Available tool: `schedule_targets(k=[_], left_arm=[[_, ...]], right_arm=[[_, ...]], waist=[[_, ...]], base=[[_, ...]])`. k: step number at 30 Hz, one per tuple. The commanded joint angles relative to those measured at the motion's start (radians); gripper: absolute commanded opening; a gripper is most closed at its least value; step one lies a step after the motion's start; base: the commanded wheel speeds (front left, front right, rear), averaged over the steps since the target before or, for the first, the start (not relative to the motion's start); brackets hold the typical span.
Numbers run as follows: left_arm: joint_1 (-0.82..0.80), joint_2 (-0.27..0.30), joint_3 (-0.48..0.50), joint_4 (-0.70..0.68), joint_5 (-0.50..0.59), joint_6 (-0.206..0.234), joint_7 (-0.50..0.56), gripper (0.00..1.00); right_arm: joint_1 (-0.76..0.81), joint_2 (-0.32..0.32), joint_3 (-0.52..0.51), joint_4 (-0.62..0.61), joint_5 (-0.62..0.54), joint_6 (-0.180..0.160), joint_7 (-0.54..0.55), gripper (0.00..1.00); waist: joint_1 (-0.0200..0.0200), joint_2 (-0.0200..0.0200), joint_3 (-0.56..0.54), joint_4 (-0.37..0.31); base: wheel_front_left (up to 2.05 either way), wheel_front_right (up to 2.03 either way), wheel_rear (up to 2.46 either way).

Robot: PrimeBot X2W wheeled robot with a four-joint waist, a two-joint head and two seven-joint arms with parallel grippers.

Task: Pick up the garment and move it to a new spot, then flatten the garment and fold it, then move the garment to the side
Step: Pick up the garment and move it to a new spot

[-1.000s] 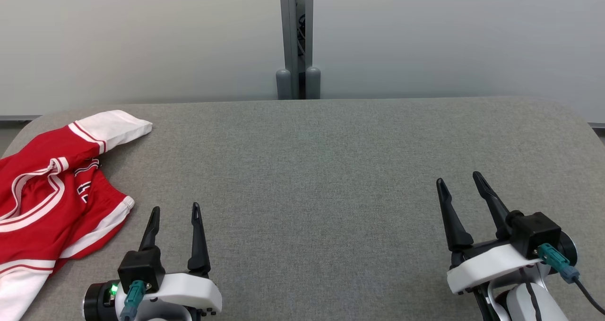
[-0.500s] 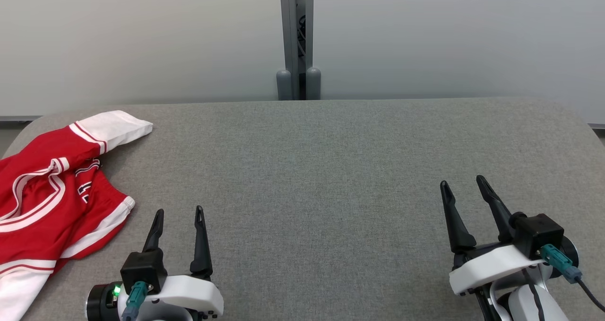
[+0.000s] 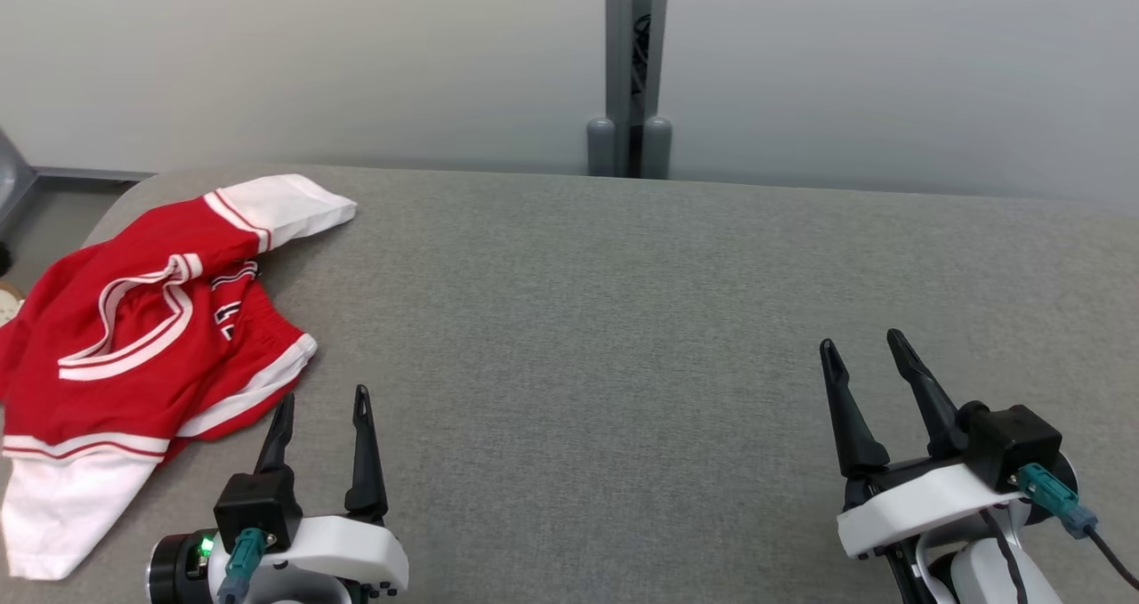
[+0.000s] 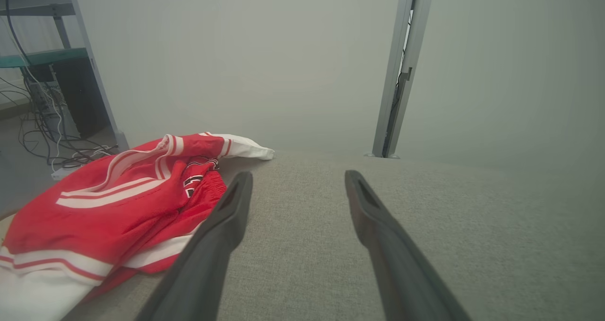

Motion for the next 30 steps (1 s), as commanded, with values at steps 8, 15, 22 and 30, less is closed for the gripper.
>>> schedule_targets(k=[8,15,22,30], left_arm=[[0.019,0.004,0.040,-0.004,0.037,-0.017,-0.004,1.00],[0.043,0.004,0.068,-0.005,0.049,-0.030,-0.004,1.00],[0.062,0.004,0.086,-0.004,0.080,-0.045,-0.004,1.00],[0.076,0.004,0.108,-0.039,0.049,-0.018,-0.004,1.00]], right_arm=[[0.019,-0.008,0.028,-0.017,0.025,0.002,-0.003,1.00],[0.025,-0.008,0.051,-0.015,0.047,0.002,-0.003,1.00],[0.040,-0.008,0.092,-0.020,0.065,0.002,-0.003,1.00],[0.005,-0.008,0.152,-0.002,0.051,0.002,-0.003,1.00]], waist=[[0.0000,0.0000,-0.004,0.158],[0.0000,0.0000,-0.030,0.269],[0.0000,0.0000,-0.053,0.341],[0.0000,0.0000,-0.038,0.374]], base=[[0.00,0.00,0.00],[0.00,0.00,0.00],[0.00,0.00,0.00],[0.00,0.00,0.00]])
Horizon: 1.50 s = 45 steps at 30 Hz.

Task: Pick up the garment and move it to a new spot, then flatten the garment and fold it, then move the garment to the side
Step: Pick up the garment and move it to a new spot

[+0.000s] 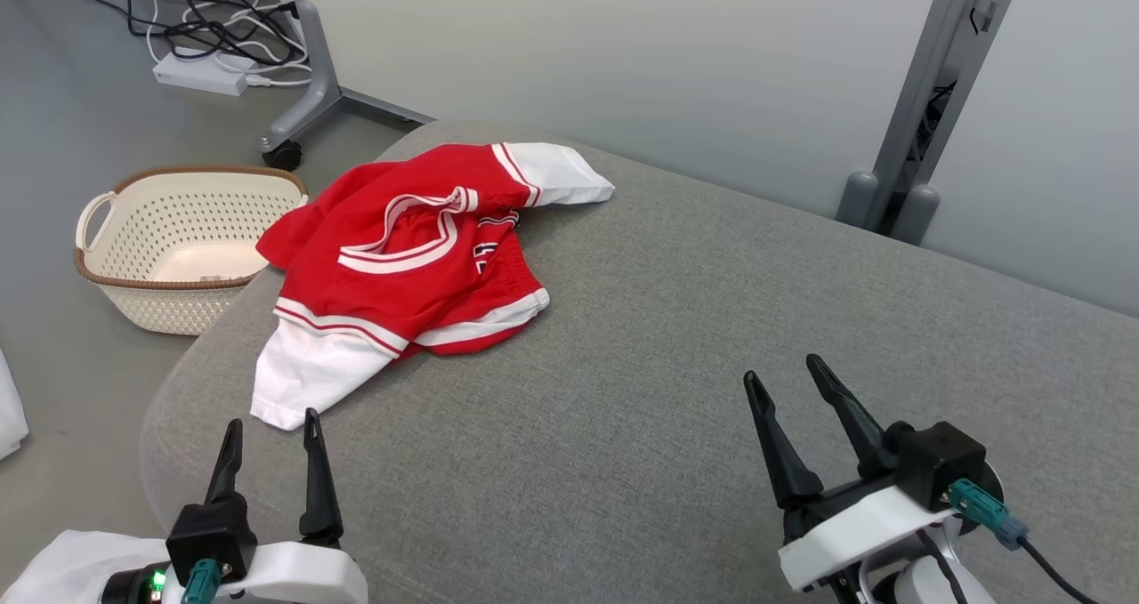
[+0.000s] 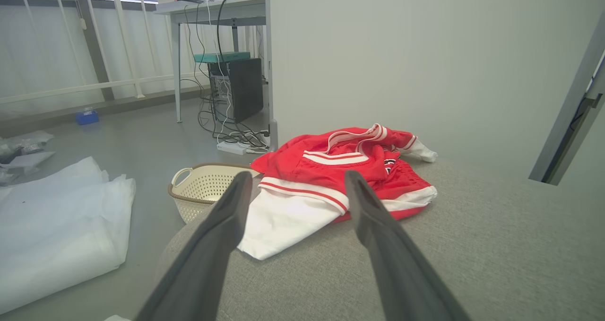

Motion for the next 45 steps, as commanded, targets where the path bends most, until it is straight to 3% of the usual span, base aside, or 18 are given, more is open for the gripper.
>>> schedule_targets(k=[1,11,19,25,31,34,40,45], left_arm=[[0.014,0.004,0.004,-0.005,-0.004,0.004,-0.004,1.00],[0.015,0.004,0.016,-0.028,-0.021,0.029,-0.004,1.00],[0.008,0.004,0.013,-0.018,-0.020,0.021,-0.004,1.00],[-0.048,0.004,0.058,0.040,-0.015,-0.054,-0.004,1.00],[-0.204,0.035,0.125,0.129,-0.010,-0.154,-0.004,1.00],[-0.304,0.073,0.131,0.197,0.004,-0.210,-0.003,1.00],[-0.496,0.150,0.121,0.378,0.002,-0.274,0.003,1.00],[-0.717,0.222,0.079,0.560,-0.020,-0.312,0.115,1.00]], right_arm=[[-0.011,-0.006,0.003,0.000,-0.005,0.002,-0.003,1.00],[-0.045,-0.007,0.032,0.021,-0.003,0.002,-0.003,1.00],[-0.021,-0.007,0.012,0.014,-0.005,0.002,-0.003,1.00],[-0.004,-0.007,-0.007,-0.036,-0.043,0.002,-0.003,1.00],[-0.056,-0.020,-0.028,-0.077,-0.119,0.002,-0.003,1.00],[-0.102,-0.045,-0.011,-0.091,-0.143,0.002,-0.003,1.00],[-0.186,-0.085,0.025,-0.112,-0.155,0.002,-0.003,1.00],[-0.265,-0.119,0.056,-0.136,-0.153,0.001,-0.003,1.00]], waist=[[0.0000,0.0000,0.004,0.003],[0.0000,0.0000,0.019,0.014],[0.0000,0.0000,0.012,0.008],[0.0000,0.0000,0.031,0.009],[0.0000,0.0000,0.147,-0.010],[0.0000,0.0000,0.214,-0.034],[0.0000,0.0000,0.315,-0.074],[0.0000,0.0000,0.423,-0.119]], base=[[0.00,0.00,0.00],[0.00,0.00,0.00],[0.00,0.00,0.00],[0.00,0.00,0.00],[0.00,0.00,0.00],[0.00,0.00,0.00],[0.00,0.00,0.00],[0.00,0.00,0.00]])
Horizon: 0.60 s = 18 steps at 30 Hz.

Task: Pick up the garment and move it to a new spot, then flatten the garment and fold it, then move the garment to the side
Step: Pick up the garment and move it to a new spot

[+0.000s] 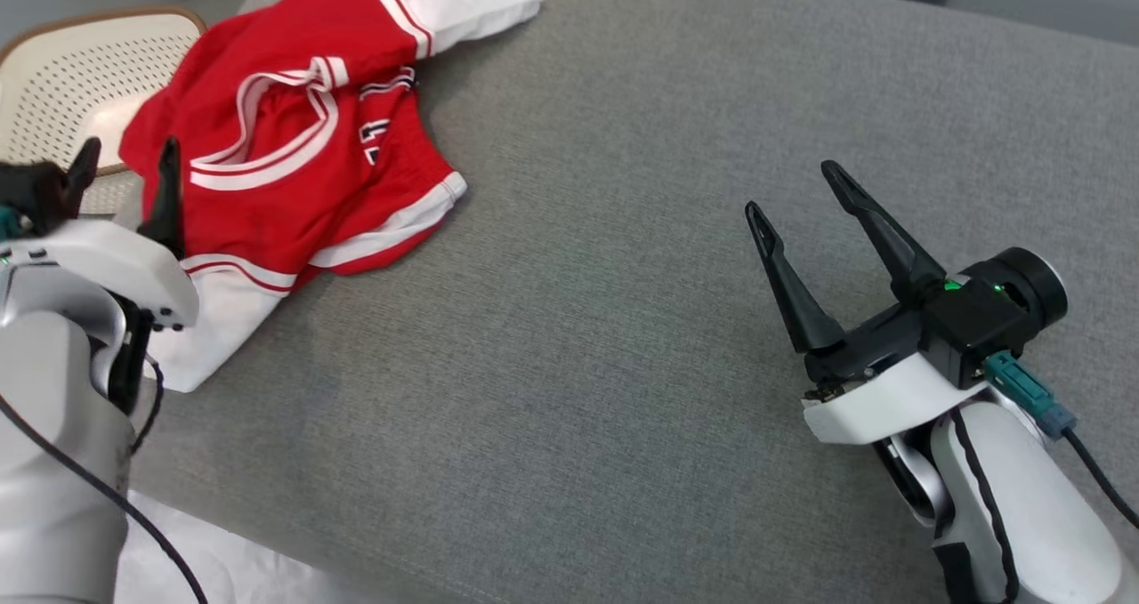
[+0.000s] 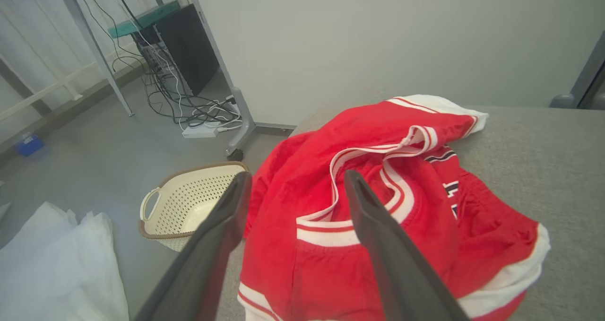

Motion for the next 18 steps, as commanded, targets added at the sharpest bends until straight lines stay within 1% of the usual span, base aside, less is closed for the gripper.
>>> schedule_targets(k=[1,5,8,14,18], left_arm=[[-0.042,0.020,-0.011,0.024,-0.006,-0.006,0.020,1.00],[-0.149,0.049,-0.048,0.127,-0.051,-0.014,0.123,1.00],[-0.212,0.068,-0.101,0.170,-0.113,-0.014,0.201,1.00],[-0.281,0.121,-0.195,0.211,-0.231,-0.014,0.351,1.00],[-0.309,0.152,-0.234,0.223,-0.290,-0.014,0.421,1.00]], right_arm=[[-0.015,-0.007,0.003,-0.008,0.003,0.000,-0.003,1.00],[-0.041,-0.017,0.009,-0.017,0.007,0.000,-0.003,1.00],[-0.053,-0.018,0.015,-0.024,0.009,0.000,-0.003,1.00],[-0.065,-0.010,0.012,-0.045,0.010,0.000,-0.003,1.00],[-0.070,-0.008,0.021,-0.048,0.005,0.000,-0.003,1.00]], waist=[[0.0000,0.0000,0.066,-0.046],[0.0000,0.0000,0.111,-0.072],[0.0000,0.0000,0.139,-0.093],[0.0000,0.0000,0.175,-0.126],[0.0000,0.0000,0.193,-0.140]], base=[[0.00,0.00,0.00],[0.00,0.00,0.00],[0.00,0.00,0.00],[0.00,0.00,0.00],[0.00,0.00,0.00]])
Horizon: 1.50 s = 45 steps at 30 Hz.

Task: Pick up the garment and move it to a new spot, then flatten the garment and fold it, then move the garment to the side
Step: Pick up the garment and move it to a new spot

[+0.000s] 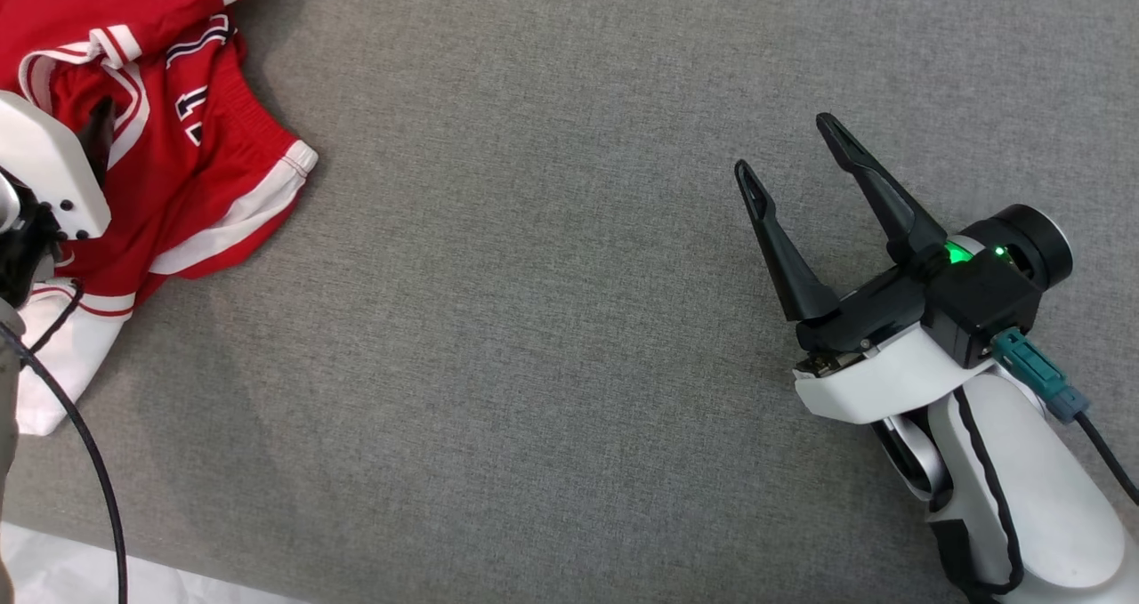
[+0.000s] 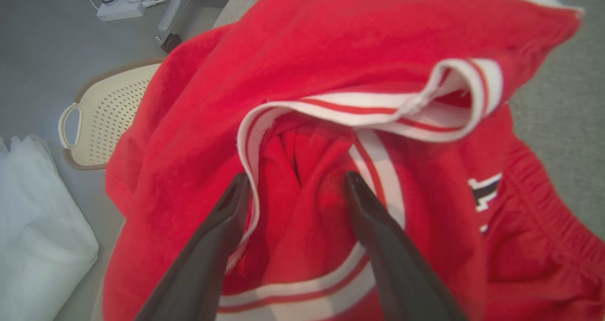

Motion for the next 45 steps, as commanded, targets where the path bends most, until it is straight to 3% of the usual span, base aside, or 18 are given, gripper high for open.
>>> schedule_targets(k=[1,9,10,11,17,32,39,45], left_arm=[[-0.017,0.015,-0.008,0.007,-0.017,-0.001,0.013,1.00],[-0.052,0.032,-0.054,0.041,-0.082,-0.001,0.097,1.00],[-0.051,0.033,-0.065,0.039,-0.086,-0.001,0.099,0.43],[-0.048,0.032,-0.072,0.040,-0.095,-0.001,0.105,0.00],[-0.062,0.049,-0.080,0.056,-0.098,0.007,0.049,0.00],[-0.078,0.045,-0.097,0.107,-0.042,0.077,-0.296,0.00],[-0.084,0.040,-0.124,0.068,0.006,0.127,-0.493,0.00],[-0.083,0.031,-0.110,-0.076,0.033,0.168,-0.543,0.00]], right_arm=[[-0.013,-0.003,0.002,-0.001,-0.002,0.000,-0.003,1.00],[-0.019,0.002,0.007,0.000,0.001,0.000,-0.003,1.00],[-0.019,0.002,0.006,0.001,0.001,0.000,-0.003,1.00],[-0.019,0.002,0.006,0.003,0.001,0.000,-0.003,1.00],[-0.019,0.008,-0.001,0.009,0.000,0.000,-0.003,1.00],[0.041,0.045,0.001,0.049,0.016,0.000,-0.003,1.00],[0.097,0.071,-0.021,0.067,0.025,0.000,-0.003,1.00],[0.133,0.088,-0.047,0.068,0.029,0.000,-0.003,1.00]], waist=[[0.0000,0.0000,0.011,-0.010],[0.0000,0.0000,0.031,-0.028],[0.0000,0.0000,0.032,-0.029],[0.0000,0.0000,0.032,-0.029],[0.0000,0.0000,0.028,-0.029],[0.0000,0.0000,-0.136,-0.013],[0.0000,0.0000,-0.245,-0.006],[0.0000,0.0000,-0.315,-0.011]], base=[[0.00,0.00,0.00],[0.00,0.00,0.00],[0.00,0.00,0.00],[0.00,0.00,0.00],[0.00,0.00,0.00],[0.00,0.00,0.00],[0.00,0.00,0.00],[0.00,0.00,0.00]])
